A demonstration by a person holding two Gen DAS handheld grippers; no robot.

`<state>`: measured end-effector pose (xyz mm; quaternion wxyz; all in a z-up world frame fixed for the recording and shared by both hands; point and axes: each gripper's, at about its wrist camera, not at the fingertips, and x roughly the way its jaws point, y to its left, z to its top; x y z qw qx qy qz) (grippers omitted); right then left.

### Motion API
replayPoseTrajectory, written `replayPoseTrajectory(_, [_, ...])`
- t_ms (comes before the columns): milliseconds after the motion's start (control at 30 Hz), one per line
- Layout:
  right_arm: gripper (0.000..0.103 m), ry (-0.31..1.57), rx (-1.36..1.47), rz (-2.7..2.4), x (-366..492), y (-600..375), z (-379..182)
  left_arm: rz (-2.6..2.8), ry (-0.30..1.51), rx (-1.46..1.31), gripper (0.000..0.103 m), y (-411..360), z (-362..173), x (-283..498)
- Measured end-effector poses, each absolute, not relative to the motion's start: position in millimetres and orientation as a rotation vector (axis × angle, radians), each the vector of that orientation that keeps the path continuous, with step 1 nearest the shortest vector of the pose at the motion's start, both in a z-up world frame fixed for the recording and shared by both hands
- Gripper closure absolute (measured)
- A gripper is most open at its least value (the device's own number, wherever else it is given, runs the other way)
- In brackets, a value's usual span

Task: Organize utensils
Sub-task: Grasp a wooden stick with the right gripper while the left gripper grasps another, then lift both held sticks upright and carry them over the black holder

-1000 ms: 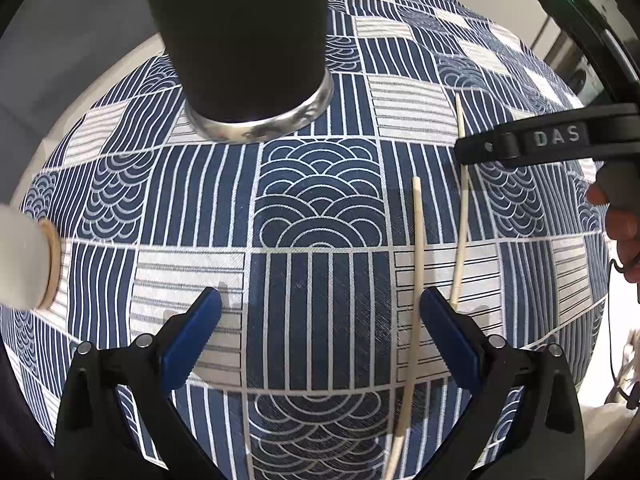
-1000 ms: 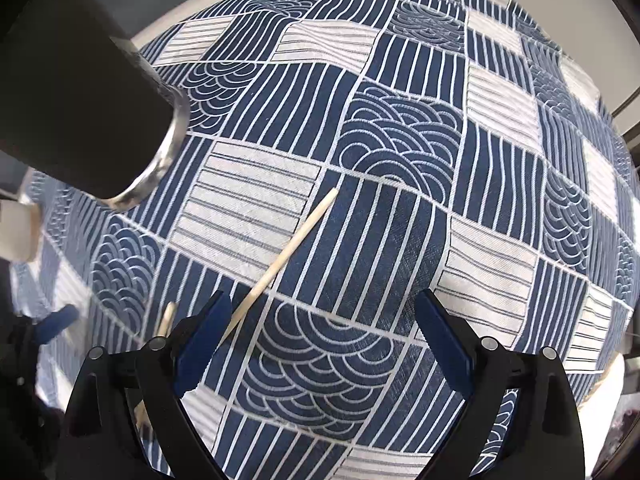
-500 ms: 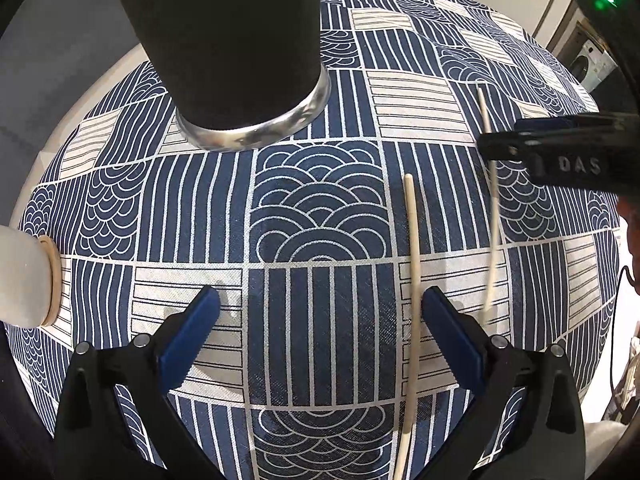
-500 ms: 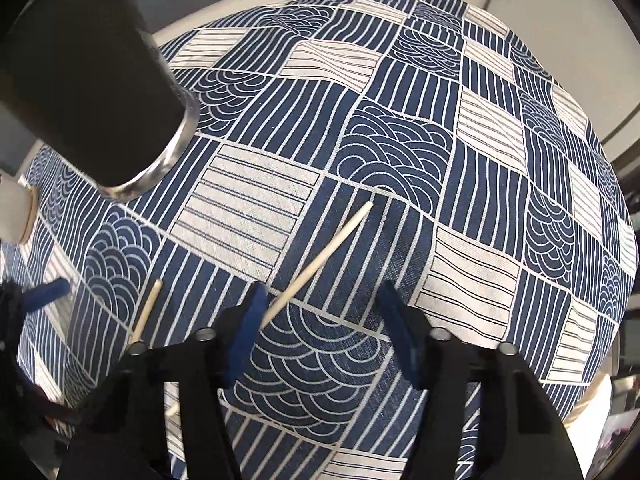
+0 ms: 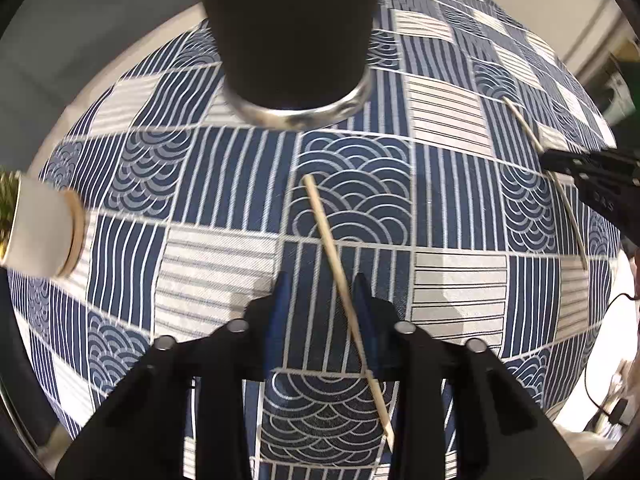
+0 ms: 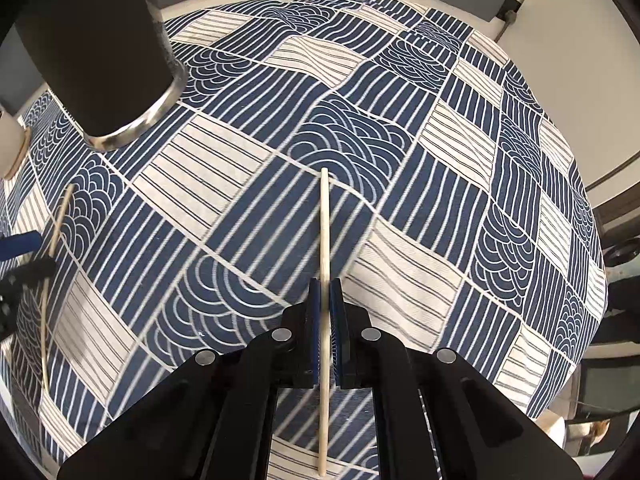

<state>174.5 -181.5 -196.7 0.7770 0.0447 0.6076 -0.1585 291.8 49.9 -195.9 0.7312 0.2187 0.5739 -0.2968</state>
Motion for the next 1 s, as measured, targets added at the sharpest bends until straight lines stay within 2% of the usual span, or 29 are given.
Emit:
replayPoseTrajectory(67, [0.098,1.330,0.079,-0.324,174,-187,-195,-0.614,1.295,0.448,0.089,55,-195,294])
replayPoseTrajectory(200, [0.098,1.348,0.074,-0.287,172,-199,-193,-0.564,1.355,0.364,0.098,69,-194,298])
replayPoseTrajectory(567, [0.098,1.332,-0.010,-0.172,173,-221,-177,-0.378,1.457,0.275,0.098,87,-192,287])
replayPoseTrajectory(1000, [0.098,1.263,-0.052,-0.058,183,-263,-159,-0.181,1.408,0.230,0.098,86,-158,259])
